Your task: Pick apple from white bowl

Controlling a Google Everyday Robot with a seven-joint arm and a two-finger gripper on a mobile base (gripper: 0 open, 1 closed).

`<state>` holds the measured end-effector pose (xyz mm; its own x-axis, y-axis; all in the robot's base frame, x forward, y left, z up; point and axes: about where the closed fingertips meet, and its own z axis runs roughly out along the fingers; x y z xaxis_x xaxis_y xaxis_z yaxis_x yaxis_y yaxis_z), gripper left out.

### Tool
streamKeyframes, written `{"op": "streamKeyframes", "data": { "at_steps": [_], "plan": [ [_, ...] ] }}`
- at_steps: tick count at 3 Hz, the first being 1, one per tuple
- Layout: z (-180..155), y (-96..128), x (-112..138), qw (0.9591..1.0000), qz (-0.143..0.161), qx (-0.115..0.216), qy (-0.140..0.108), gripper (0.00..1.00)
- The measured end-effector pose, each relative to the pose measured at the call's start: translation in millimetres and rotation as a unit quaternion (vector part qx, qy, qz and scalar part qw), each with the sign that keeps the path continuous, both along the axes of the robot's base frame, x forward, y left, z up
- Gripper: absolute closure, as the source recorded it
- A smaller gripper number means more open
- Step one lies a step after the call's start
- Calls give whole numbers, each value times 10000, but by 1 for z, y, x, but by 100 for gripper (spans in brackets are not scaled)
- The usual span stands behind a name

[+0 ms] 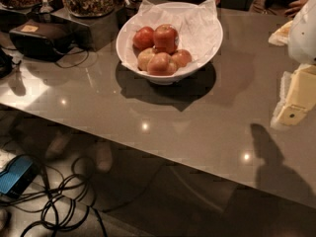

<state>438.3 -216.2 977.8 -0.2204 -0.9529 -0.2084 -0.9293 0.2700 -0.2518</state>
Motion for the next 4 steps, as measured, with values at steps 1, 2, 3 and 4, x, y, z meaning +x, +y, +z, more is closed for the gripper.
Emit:
{"op": "streamKeyframes", "data": {
  "at_steps": [1,2,3,4],
  "plan": [
    [0,0,0,10000,0,0,0,0],
    [9,6,7,9999,-115,97,10,0],
    [25,29,48,9992,-364,50,185,0],
    [27,34,53,9994,-333,92,84,0]
  ]
}}
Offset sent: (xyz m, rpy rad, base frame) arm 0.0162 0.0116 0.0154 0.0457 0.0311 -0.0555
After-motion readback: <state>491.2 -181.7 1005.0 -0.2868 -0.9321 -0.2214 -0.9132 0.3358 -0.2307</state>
